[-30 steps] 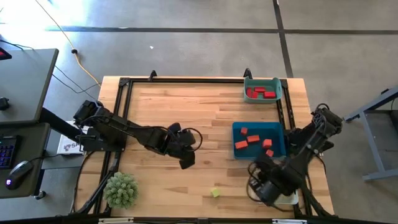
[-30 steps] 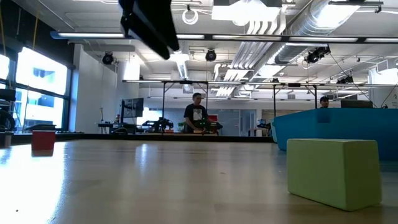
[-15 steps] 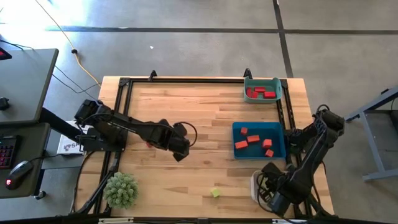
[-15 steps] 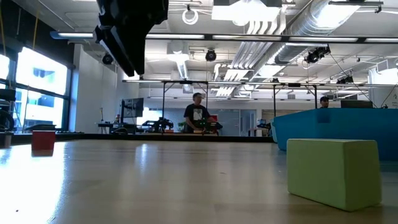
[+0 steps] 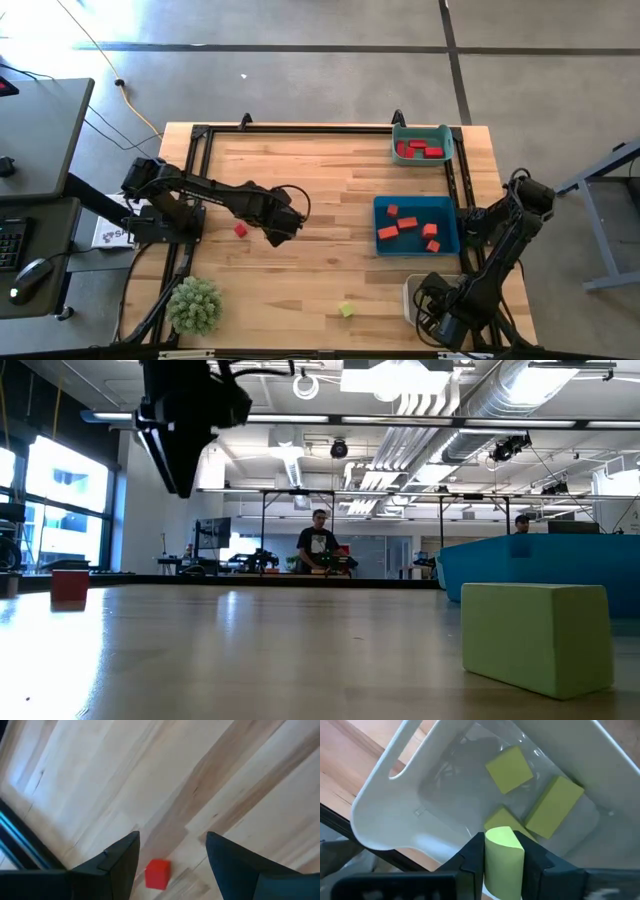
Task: Sort & place blocks by color
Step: Put the green wooden block into the white bin, then put the red wooden block into the green bin
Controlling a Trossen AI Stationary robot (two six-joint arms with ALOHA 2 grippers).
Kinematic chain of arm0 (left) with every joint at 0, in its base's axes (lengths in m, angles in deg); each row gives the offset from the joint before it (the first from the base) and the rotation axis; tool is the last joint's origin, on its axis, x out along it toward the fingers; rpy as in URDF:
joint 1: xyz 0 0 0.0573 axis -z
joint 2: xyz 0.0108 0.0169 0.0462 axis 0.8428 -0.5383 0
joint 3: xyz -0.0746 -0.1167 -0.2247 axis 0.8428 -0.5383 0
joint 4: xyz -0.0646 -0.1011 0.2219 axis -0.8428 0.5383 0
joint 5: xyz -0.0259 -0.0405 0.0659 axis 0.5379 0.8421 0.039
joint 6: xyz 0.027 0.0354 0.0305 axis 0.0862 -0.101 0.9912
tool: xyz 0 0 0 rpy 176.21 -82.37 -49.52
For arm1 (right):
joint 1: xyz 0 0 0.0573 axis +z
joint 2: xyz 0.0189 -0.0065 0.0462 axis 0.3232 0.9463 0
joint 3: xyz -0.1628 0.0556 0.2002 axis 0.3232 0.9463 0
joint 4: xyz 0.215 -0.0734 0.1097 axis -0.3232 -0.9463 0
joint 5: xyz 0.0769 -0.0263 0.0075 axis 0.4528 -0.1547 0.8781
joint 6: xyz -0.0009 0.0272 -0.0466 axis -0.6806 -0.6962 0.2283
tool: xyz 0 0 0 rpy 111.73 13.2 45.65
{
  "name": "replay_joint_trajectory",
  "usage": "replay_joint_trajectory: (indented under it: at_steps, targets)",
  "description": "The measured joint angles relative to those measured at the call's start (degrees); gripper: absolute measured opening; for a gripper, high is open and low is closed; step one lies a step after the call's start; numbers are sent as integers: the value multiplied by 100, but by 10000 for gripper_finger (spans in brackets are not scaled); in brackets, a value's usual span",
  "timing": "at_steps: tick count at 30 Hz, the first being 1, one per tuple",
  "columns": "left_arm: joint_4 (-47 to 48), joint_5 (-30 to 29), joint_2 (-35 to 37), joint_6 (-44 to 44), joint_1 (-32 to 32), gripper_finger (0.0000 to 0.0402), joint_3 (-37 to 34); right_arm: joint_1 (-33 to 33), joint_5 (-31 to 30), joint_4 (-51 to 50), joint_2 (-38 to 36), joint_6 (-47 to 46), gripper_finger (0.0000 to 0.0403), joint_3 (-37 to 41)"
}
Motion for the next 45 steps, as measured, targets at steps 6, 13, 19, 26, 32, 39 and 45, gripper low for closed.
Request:
replay_joint_trajectory:
  at_steps: [6,13,19,26,32,39,45]
  targets:
    - [16,294,2,-81,-36,216,-515,0,112,-4,0,127,108,0]
    - [16,576,2,-149,-36,216,-1138,0,172,-67,0,192,167,-2]
    - [14,794,11,-130,-36,216,-1441,-2,172,-66,0,192,180,-2]
    - [22,1041,11,615,-119,216,-1490,-13,172,-66,0,194,181,-2]
    - [141,1078,310,1080,-530,216,-1490,-86,195,-88,0,222,181,-2]
    - [41,1331,1083,981,-958,216,-1484,-254,271,-155,0,556,181,-3]
    - [-66,1810,1231,825,-1115,216,-1490,-405,272,-209,0,819,181,-4]
